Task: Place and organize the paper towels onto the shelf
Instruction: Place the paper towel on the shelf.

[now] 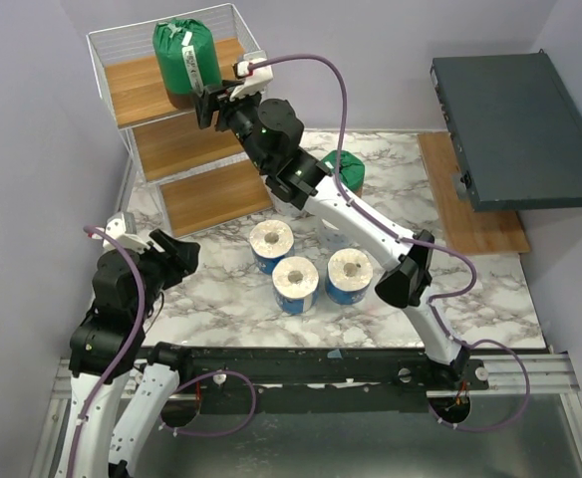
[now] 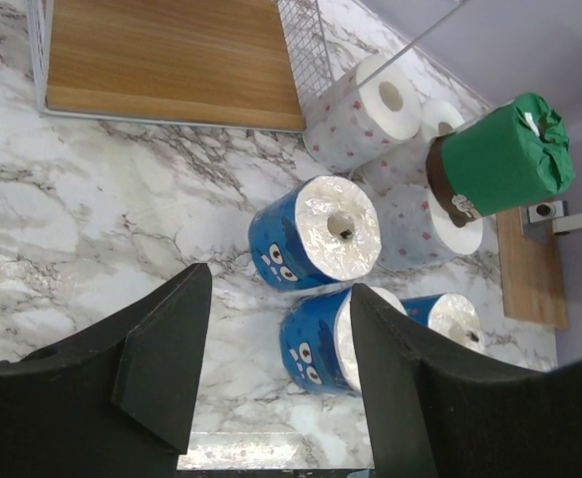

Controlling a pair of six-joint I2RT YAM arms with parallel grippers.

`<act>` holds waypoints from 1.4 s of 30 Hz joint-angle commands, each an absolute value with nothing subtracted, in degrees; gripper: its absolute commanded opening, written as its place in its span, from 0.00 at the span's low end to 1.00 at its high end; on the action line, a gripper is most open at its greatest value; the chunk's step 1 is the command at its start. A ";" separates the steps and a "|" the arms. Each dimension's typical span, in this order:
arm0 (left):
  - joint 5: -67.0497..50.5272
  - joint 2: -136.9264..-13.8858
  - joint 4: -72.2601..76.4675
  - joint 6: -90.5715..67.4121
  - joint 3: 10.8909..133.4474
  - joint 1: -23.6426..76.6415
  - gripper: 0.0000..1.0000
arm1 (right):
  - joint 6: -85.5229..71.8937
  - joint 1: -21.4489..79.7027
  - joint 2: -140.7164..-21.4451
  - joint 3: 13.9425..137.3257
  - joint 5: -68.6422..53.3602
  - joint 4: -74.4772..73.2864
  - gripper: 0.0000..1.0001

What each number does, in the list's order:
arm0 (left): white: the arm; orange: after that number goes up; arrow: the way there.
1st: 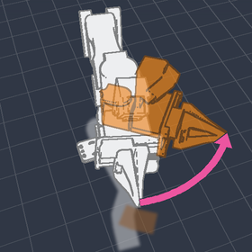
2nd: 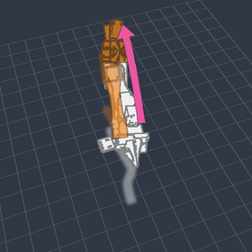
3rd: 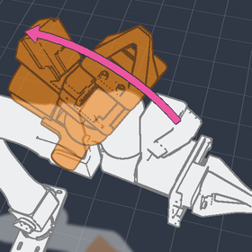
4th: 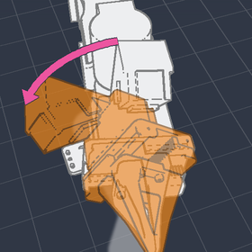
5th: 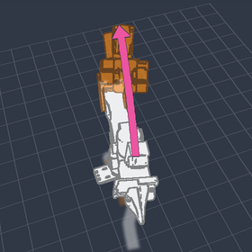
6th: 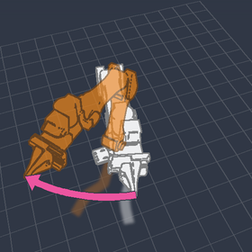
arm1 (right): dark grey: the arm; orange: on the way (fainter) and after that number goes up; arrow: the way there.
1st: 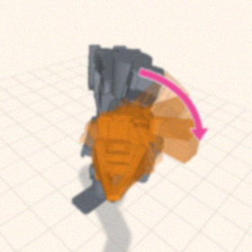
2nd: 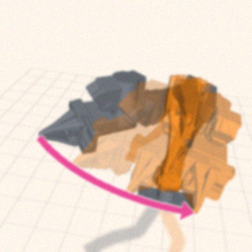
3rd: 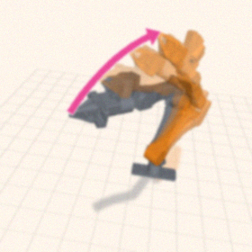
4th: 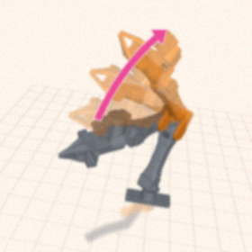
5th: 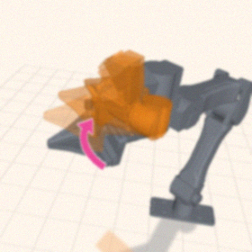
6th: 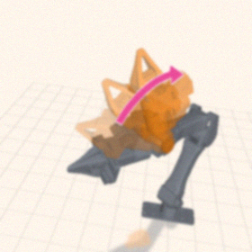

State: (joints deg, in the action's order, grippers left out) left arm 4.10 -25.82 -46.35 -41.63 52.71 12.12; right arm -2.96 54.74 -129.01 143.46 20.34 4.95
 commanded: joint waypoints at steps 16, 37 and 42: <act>2.57 -26.66 -43.34 -41.92 50.09 12.31 0.61 | -1.73 51.77 -129.15 141.16 20.56 11.13 0.74; 0.07 -36.39 -32.47 -38.63 65.24 12.31 0.88 | -16.28 51.86 -93.77 101.12 13.67 14.54 0.92; -1.80 -44.83 -28.29 -37.29 73.53 12.63 0.93 | -20.23 51.86 -80.64 81.39 15.78 15.45 0.93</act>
State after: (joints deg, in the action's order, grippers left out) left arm 0.89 -38.94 -34.54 -39.35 67.31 12.14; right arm -15.51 52.05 -86.96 93.08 13.98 14.46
